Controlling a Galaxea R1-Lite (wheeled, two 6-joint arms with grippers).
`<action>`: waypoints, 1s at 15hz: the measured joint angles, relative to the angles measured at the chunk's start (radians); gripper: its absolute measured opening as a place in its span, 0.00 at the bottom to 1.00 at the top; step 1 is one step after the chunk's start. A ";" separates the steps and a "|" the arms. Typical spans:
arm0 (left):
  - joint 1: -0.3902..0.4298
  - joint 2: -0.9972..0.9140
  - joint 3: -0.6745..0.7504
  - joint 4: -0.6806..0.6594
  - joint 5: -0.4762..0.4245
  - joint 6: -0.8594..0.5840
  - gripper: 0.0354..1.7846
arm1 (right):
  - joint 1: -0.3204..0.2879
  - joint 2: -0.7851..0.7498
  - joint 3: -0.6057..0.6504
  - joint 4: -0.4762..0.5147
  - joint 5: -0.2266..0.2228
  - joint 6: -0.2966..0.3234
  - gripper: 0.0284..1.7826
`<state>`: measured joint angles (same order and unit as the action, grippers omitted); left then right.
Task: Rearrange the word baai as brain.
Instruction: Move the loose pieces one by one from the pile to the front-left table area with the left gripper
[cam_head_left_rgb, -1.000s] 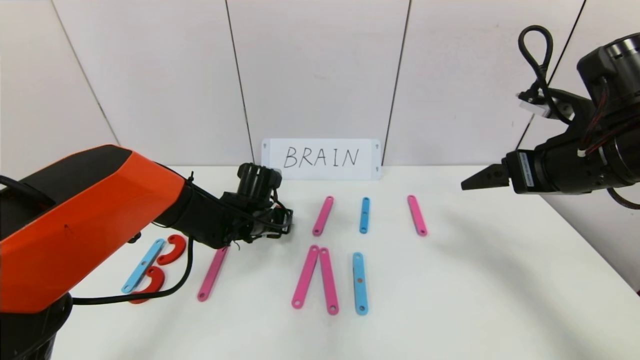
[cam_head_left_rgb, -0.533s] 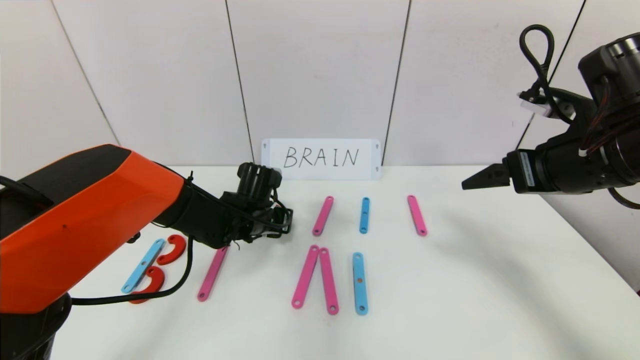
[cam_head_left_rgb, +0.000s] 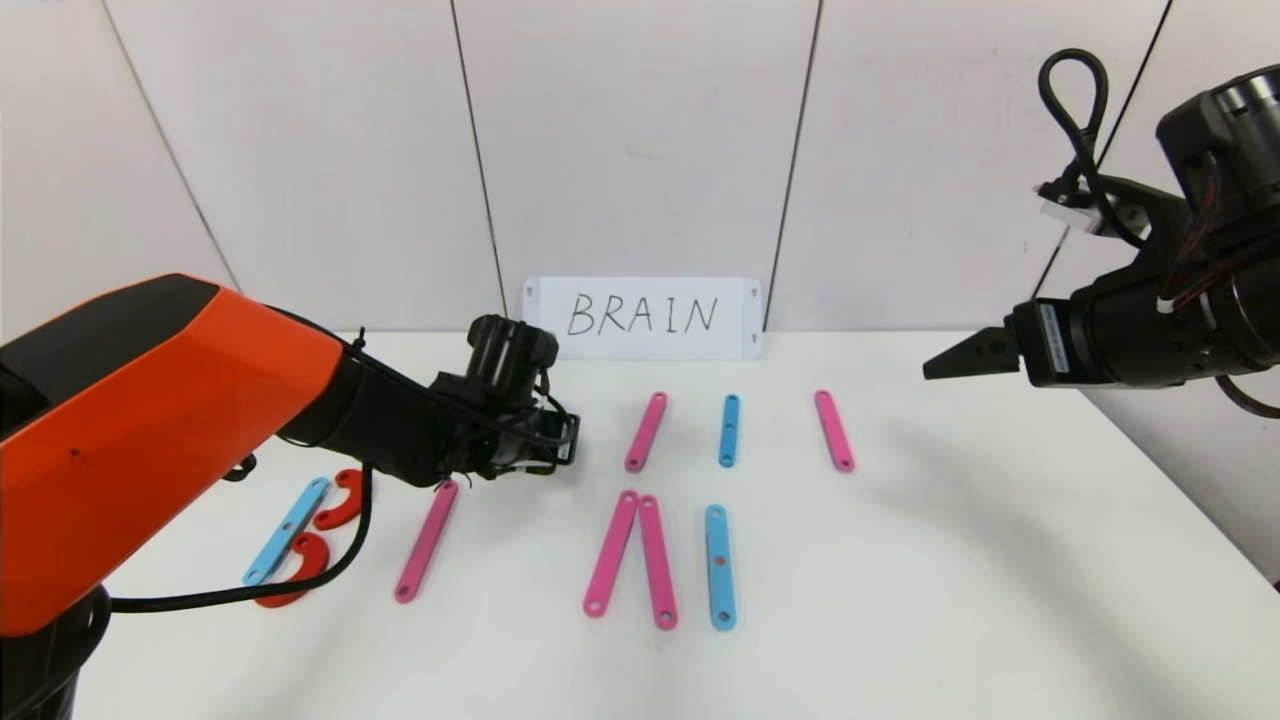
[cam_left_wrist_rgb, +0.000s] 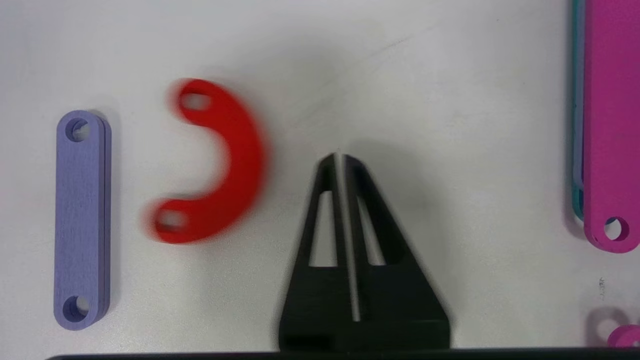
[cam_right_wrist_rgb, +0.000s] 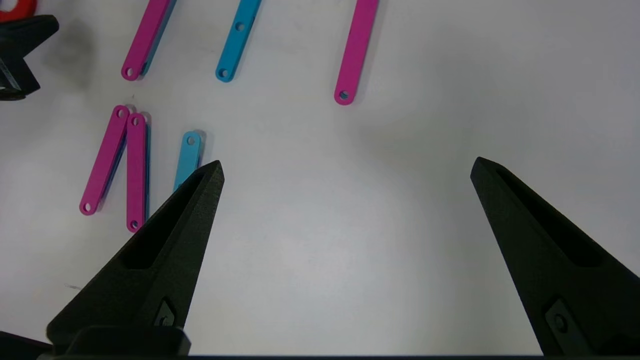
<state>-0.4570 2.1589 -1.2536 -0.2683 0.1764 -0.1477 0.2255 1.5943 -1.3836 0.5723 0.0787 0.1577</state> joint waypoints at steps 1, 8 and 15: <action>0.000 -0.005 0.000 0.006 0.000 0.000 0.00 | 0.000 0.000 0.000 0.000 0.000 0.000 0.97; 0.005 -0.032 -0.001 0.031 0.014 0.005 0.00 | 0.001 -0.001 0.001 0.000 0.000 0.000 0.97; 0.073 -0.003 -0.082 0.065 0.137 0.001 0.00 | 0.003 0.000 0.002 0.000 0.002 0.000 0.97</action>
<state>-0.3838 2.1562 -1.3353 -0.2030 0.3132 -0.1466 0.2283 1.5938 -1.3817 0.5723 0.0806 0.1572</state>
